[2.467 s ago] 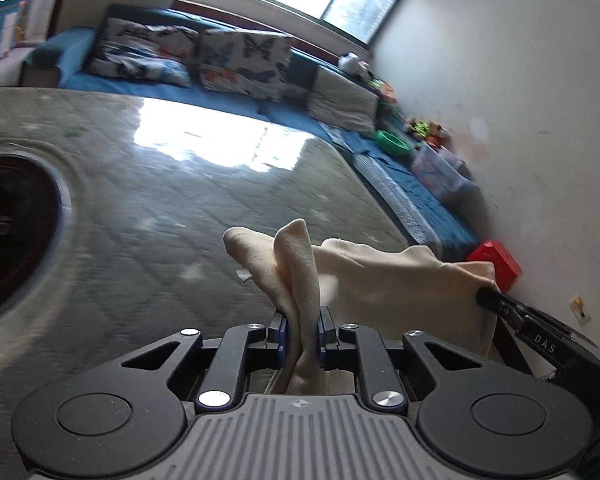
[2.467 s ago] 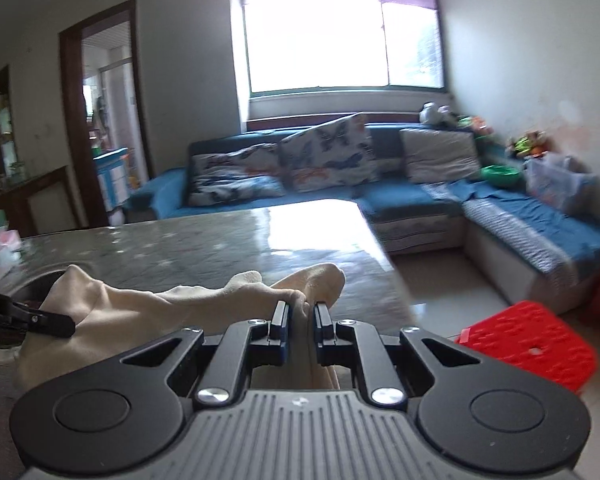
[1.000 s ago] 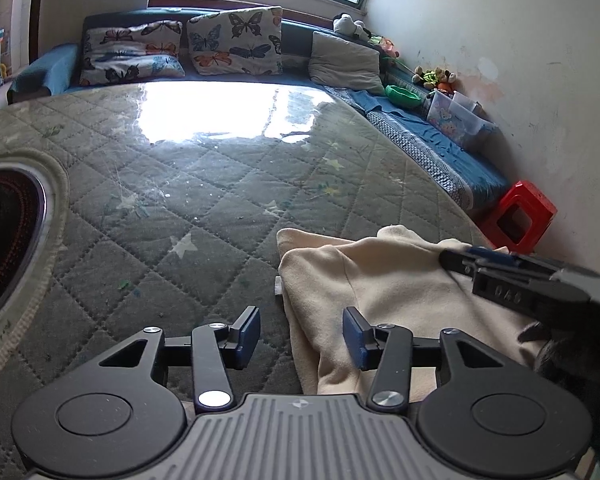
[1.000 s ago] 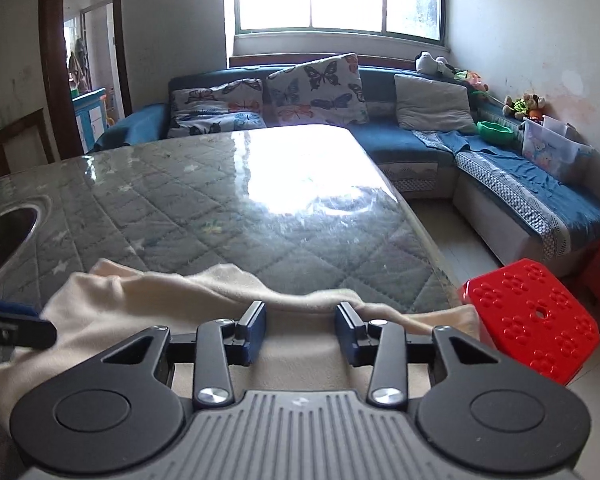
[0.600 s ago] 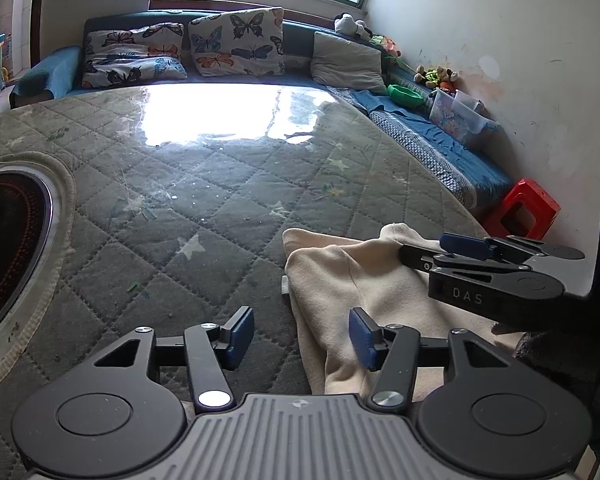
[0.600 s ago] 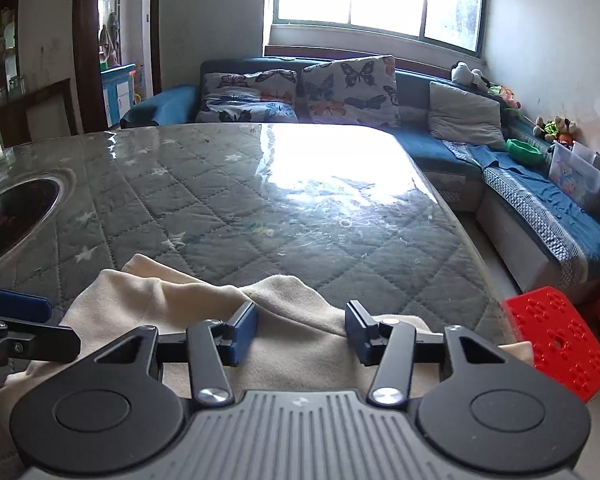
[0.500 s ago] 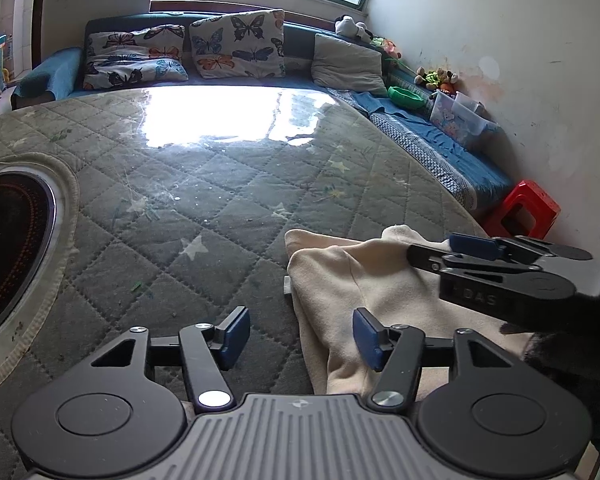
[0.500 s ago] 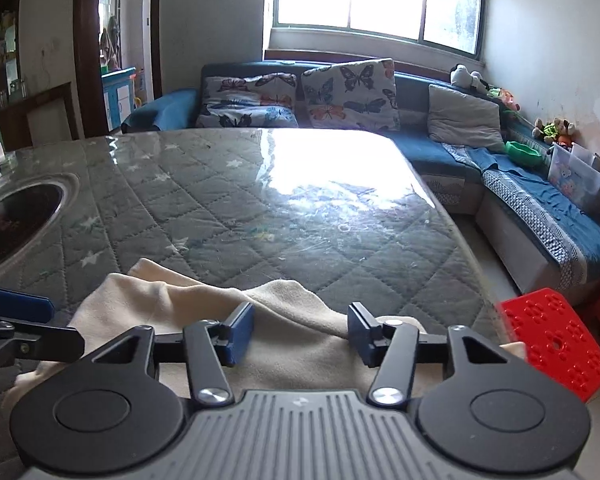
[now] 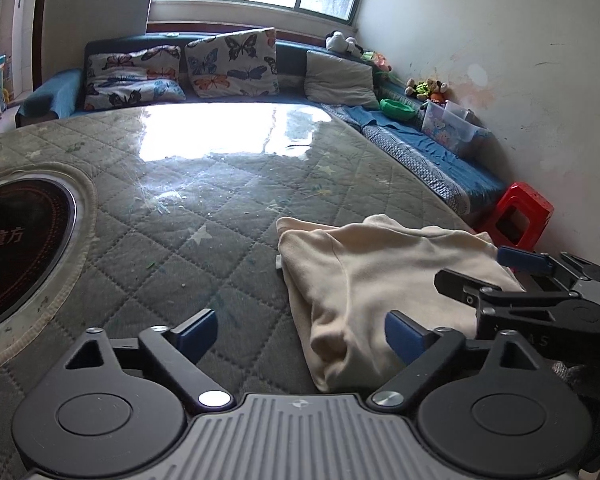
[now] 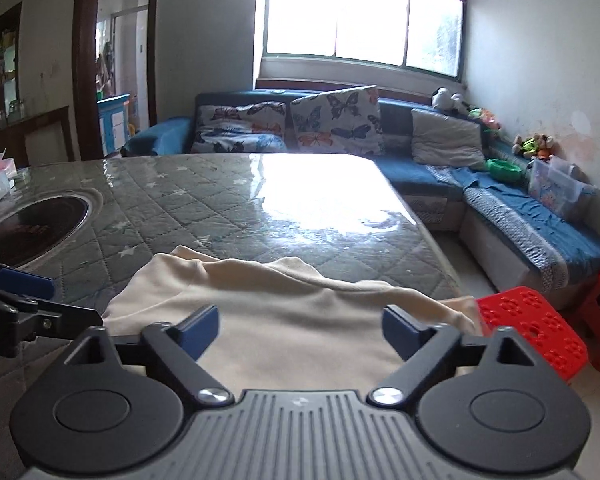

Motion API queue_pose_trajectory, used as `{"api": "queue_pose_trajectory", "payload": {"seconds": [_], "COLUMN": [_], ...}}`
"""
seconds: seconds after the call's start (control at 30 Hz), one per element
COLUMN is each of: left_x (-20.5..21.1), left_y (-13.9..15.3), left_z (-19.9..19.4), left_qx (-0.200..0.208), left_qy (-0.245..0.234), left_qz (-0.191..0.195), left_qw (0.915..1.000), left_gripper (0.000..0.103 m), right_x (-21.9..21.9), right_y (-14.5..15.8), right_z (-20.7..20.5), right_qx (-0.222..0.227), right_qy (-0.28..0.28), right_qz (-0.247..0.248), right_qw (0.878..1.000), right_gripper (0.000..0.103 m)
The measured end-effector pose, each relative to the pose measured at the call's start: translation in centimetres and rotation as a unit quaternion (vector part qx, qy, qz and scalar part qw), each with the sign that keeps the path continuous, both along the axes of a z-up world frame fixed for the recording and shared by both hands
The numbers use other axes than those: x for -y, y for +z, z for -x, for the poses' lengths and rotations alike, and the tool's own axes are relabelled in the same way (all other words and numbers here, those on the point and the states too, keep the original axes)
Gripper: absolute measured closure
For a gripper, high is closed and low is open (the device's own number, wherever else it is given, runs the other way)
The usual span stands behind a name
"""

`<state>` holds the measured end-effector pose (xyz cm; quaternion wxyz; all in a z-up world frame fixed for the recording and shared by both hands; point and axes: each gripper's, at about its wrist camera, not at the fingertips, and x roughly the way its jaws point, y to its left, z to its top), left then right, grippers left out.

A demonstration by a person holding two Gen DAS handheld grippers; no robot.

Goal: Fold clothes
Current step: 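Open both grippers and release the folded sweatshirt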

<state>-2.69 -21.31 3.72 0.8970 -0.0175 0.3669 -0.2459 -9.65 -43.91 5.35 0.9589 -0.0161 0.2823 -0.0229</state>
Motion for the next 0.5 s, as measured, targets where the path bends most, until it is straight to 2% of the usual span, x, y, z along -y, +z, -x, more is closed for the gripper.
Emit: {"api": "queue_pose_trajectory", "payload": {"seconds": [0.13, 0.27, 0.5], "left_x": [-0.4, -0.8, -1.8], "left_y": [0.3, 0.3, -0.2], "left_z": [1.5, 2.8, 4.1], "left_qx": [0.014, 0.028, 0.023], "left_qy": [-0.004, -0.005, 0.003], "left_qz": [0.001, -0.003, 0.002], "left_qw": [0.9999, 0.9996, 0.9997], "left_gripper": [0.000, 0.000, 0.000], "right_x": [-0.6, -1.1, -1.7], "right_y": [0.1, 0.2, -0.3], "right_z": [1.9, 4.0, 6.0], "right_qx": [0.006, 0.013, 0.012], "right_qy": [-0.006, -0.020, -0.041], "right_qz": [0.004, 0.001, 0.011], "right_qw": [1.000, 1.000, 0.999], "right_gripper": [0.003, 0.000, 0.000]}}
